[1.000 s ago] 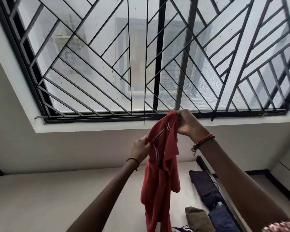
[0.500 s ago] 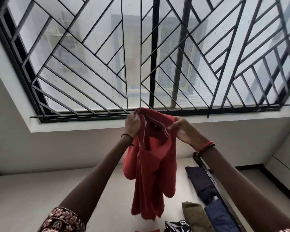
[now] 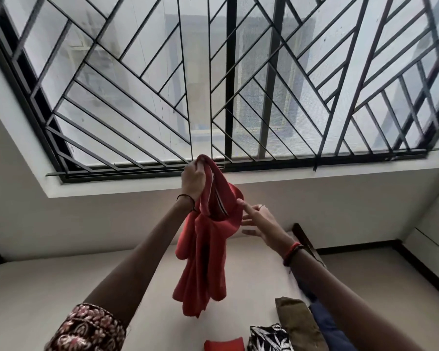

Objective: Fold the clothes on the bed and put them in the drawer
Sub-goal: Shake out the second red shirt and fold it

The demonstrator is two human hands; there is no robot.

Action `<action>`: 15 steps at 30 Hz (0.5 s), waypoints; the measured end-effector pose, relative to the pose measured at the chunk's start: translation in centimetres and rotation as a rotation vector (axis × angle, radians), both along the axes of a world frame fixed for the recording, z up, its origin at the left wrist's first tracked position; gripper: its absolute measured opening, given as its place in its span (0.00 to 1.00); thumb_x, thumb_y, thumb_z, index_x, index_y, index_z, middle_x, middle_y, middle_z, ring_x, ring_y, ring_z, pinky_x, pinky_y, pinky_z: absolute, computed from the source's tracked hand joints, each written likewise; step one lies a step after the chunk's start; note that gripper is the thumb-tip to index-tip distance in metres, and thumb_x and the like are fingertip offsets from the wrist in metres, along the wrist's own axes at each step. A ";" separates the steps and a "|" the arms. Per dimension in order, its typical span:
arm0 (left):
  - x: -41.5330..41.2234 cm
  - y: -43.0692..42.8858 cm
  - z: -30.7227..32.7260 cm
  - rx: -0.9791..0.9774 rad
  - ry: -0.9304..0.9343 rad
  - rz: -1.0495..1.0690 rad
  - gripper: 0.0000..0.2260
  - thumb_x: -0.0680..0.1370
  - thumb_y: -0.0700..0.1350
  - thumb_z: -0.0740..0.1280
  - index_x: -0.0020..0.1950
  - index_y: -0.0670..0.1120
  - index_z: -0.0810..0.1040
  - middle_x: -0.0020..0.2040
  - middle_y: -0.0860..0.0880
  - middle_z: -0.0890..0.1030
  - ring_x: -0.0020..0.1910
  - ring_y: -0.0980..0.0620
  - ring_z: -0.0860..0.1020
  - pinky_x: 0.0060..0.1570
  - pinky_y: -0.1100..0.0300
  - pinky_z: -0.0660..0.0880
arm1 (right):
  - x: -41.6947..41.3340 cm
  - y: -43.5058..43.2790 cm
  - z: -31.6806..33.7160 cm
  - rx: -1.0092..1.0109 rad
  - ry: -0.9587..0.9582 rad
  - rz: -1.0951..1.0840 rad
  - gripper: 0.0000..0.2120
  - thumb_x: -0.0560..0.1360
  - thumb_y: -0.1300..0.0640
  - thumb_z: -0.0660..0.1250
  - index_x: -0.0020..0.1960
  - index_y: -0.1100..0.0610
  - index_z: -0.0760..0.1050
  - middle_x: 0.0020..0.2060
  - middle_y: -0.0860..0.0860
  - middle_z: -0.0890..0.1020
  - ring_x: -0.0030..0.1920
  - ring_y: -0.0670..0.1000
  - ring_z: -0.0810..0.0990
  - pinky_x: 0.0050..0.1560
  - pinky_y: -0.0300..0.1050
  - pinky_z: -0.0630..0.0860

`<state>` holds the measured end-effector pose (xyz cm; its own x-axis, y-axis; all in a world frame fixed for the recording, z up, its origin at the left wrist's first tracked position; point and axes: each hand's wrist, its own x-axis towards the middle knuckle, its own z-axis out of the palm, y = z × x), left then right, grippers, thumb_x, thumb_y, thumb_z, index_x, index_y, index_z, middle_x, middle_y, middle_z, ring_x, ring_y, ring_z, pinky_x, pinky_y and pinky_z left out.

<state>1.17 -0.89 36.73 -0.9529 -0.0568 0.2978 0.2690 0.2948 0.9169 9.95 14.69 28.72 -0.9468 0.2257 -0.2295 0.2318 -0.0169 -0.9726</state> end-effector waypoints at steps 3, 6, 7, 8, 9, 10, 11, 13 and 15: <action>-0.1 -0.2 -0.3 0.002 0.004 -0.004 0.15 0.82 0.42 0.55 0.49 0.34 0.77 0.47 0.34 0.80 0.49 0.37 0.77 0.38 0.59 0.64 | -0.7 -0.8 -0.3 -0.002 0.034 0.007 0.18 0.75 0.55 0.70 0.57 0.65 0.70 0.49 0.59 0.81 0.48 0.54 0.82 0.42 0.45 0.80; -0.2 -1.1 -0.4 0.023 -0.010 0.012 0.16 0.82 0.44 0.55 0.52 0.34 0.78 0.51 0.34 0.80 0.52 0.37 0.77 0.47 0.52 0.71 | -1.0 -1.0 0.1 -0.170 0.053 0.007 0.01 0.78 0.65 0.63 0.48 0.62 0.73 0.41 0.56 0.79 0.40 0.50 0.80 0.38 0.40 0.78; -0.2 -1.5 -0.4 0.027 -0.010 0.024 0.16 0.82 0.44 0.55 0.52 0.34 0.78 0.51 0.33 0.80 0.52 0.37 0.77 0.49 0.50 0.71 | -1.0 -0.8 0.3 -0.249 0.039 -0.014 0.03 0.78 0.66 0.62 0.46 0.60 0.73 0.39 0.56 0.80 0.38 0.50 0.80 0.39 0.41 0.78; -0.3 -2.1 -0.5 0.031 -0.012 0.041 0.16 0.82 0.44 0.55 0.52 0.34 0.78 0.51 0.33 0.80 0.53 0.36 0.77 0.49 0.49 0.71 | -1.1 -0.5 0.4 -0.356 0.018 -0.028 0.05 0.78 0.67 0.61 0.45 0.60 0.73 0.36 0.55 0.81 0.36 0.49 0.81 0.39 0.42 0.79; -0.4 -2.8 -0.6 0.042 -0.014 0.059 0.17 0.82 0.45 0.55 0.52 0.33 0.78 0.52 0.32 0.79 0.53 0.36 0.77 0.49 0.49 0.71 | -1.0 -0.2 0.6 -0.467 -0.006 -0.024 0.07 0.78 0.66 0.60 0.44 0.60 0.73 0.33 0.54 0.82 0.34 0.49 0.82 0.39 0.43 0.79; -0.6 -3.3 -0.8 0.062 -0.023 0.071 0.18 0.82 0.45 0.55 0.52 0.33 0.78 0.52 0.31 0.79 0.53 0.35 0.77 0.49 0.48 0.71 | -0.9 0.1 0.6 -0.561 -0.024 -0.011 0.07 0.79 0.66 0.59 0.44 0.60 0.74 0.32 0.53 0.83 0.33 0.48 0.82 0.38 0.43 0.80; -0.7 -4.0 -0.9 0.085 -0.035 0.083 0.18 0.82 0.46 0.55 0.52 0.33 0.77 0.53 0.31 0.79 0.54 0.34 0.76 0.49 0.48 0.71 | -0.7 0.3 0.7 -0.637 -0.034 0.006 0.08 0.79 0.65 0.58 0.45 0.60 0.75 0.32 0.53 0.83 0.32 0.48 0.83 0.37 0.42 0.81; -0.9 -4.8 -1.4 0.126 -0.080 0.090 0.18 0.82 0.47 0.56 0.53 0.33 0.77 0.54 0.31 0.78 0.56 0.34 0.76 0.49 0.50 0.72 | -0.4 0.4 0.8 -0.764 -0.012 0.001 0.10 0.79 0.63 0.58 0.46 0.61 0.78 0.33 0.53 0.83 0.32 0.47 0.83 0.35 0.39 0.80; -0.9 -5.1 -1.9 0.156 -0.129 0.100 0.19 0.82 0.48 0.56 0.55 0.34 0.77 0.55 0.32 0.78 0.57 0.34 0.75 0.52 0.48 0.72 | -0.1 -0.2 1.3 -0.861 0.037 -0.045 0.11 0.80 0.64 0.57 0.43 0.61 0.76 0.28 0.53 0.82 0.28 0.46 0.81 0.30 0.37 0.79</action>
<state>0.25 -6.03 34.84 -0.9698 -0.1888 0.1542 0.1233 0.1661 0.9784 9.82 14.52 30.01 -0.9514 0.0249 -0.3071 0.1815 -0.7601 -0.6240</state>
